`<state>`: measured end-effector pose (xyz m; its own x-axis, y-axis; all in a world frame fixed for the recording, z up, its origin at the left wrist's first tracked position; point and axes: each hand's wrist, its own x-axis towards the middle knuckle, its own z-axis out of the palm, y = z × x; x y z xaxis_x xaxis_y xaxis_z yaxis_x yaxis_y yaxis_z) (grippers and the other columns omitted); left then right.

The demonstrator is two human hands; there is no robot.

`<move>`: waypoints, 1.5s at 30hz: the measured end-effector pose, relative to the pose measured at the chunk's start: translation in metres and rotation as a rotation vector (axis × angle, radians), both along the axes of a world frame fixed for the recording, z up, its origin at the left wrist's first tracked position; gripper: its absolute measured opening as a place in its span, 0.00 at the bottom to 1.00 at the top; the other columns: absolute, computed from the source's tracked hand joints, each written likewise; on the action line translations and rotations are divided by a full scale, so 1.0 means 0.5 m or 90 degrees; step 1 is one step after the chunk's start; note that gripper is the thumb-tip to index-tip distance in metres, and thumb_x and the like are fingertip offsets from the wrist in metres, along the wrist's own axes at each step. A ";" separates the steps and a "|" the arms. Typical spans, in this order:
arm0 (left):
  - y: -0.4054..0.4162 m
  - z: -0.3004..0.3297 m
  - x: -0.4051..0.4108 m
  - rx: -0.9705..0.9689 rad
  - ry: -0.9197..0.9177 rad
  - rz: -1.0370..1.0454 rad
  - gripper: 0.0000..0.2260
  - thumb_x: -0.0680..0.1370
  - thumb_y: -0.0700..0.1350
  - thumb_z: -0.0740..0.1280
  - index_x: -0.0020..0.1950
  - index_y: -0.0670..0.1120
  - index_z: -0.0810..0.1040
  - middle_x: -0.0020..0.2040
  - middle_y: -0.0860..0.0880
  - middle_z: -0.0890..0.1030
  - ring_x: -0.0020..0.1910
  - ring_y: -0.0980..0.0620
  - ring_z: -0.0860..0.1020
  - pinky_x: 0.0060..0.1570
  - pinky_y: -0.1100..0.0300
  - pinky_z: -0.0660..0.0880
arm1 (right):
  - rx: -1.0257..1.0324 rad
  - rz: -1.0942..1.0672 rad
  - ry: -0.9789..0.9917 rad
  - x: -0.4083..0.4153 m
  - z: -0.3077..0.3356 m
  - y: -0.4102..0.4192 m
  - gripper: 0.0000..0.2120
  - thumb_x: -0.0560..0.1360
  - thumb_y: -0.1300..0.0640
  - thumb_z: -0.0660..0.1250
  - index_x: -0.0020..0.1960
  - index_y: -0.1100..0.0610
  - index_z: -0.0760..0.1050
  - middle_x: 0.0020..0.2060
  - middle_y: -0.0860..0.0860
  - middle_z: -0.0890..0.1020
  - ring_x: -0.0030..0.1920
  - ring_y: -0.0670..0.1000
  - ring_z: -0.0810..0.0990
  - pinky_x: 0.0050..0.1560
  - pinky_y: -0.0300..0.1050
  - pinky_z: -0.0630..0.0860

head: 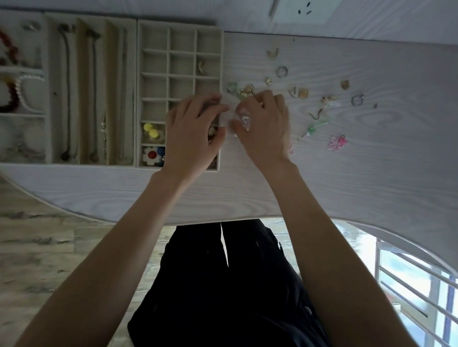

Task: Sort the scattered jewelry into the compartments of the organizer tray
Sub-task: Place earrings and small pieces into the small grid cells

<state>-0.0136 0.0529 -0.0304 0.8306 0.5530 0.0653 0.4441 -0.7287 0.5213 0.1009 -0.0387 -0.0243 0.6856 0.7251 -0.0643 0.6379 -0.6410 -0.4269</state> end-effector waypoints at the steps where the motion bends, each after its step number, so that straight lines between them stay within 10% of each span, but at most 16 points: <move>1: 0.000 0.001 0.000 0.000 0.000 -0.004 0.15 0.73 0.47 0.66 0.59 0.47 0.79 0.63 0.50 0.76 0.62 0.46 0.72 0.61 0.47 0.68 | 0.001 -0.008 0.025 0.000 -0.001 0.001 0.08 0.70 0.54 0.72 0.47 0.56 0.79 0.48 0.54 0.76 0.50 0.55 0.73 0.48 0.43 0.65; 9: 0.002 0.004 -0.003 -0.002 0.009 -0.013 0.14 0.74 0.48 0.66 0.60 0.48 0.78 0.64 0.50 0.75 0.63 0.45 0.71 0.62 0.47 0.67 | 0.011 -0.047 0.079 0.003 0.006 -0.039 0.06 0.78 0.57 0.63 0.51 0.60 0.75 0.45 0.53 0.79 0.44 0.54 0.78 0.42 0.45 0.69; 16: -0.004 0.030 -0.006 -0.024 -0.071 -0.058 0.16 0.76 0.49 0.68 0.62 0.45 0.77 0.64 0.45 0.75 0.64 0.46 0.70 0.65 0.51 0.65 | 0.279 -0.230 0.320 0.010 0.080 -0.067 0.02 0.77 0.62 0.64 0.49 0.59 0.73 0.40 0.51 0.81 0.38 0.47 0.83 0.37 0.42 0.79; 23: -0.036 0.083 -0.018 -0.393 -0.149 -0.032 0.13 0.79 0.44 0.66 0.63 0.45 0.72 0.52 0.57 0.80 0.54 0.63 0.77 0.56 0.67 0.73 | 0.353 -0.163 0.466 -0.042 0.132 -0.029 0.05 0.75 0.61 0.68 0.49 0.53 0.75 0.41 0.50 0.83 0.43 0.47 0.82 0.43 0.41 0.78; 33: 0.031 0.087 -0.060 -0.644 -0.215 0.123 0.04 0.79 0.37 0.65 0.50 0.45 0.78 0.36 0.57 0.83 0.38 0.59 0.80 0.40 0.67 0.75 | 0.443 -0.316 0.623 -0.076 0.125 0.009 0.03 0.77 0.65 0.64 0.47 0.58 0.73 0.42 0.56 0.82 0.38 0.47 0.82 0.36 0.38 0.76; 45: 0.015 0.100 -0.010 -0.710 -0.106 0.016 0.18 0.73 0.33 0.71 0.60 0.45 0.74 0.50 0.48 0.78 0.46 0.58 0.80 0.49 0.62 0.78 | 0.537 -0.393 0.717 -0.060 0.118 -0.031 0.03 0.80 0.65 0.59 0.53 0.61 0.69 0.39 0.55 0.82 0.40 0.52 0.83 0.42 0.41 0.79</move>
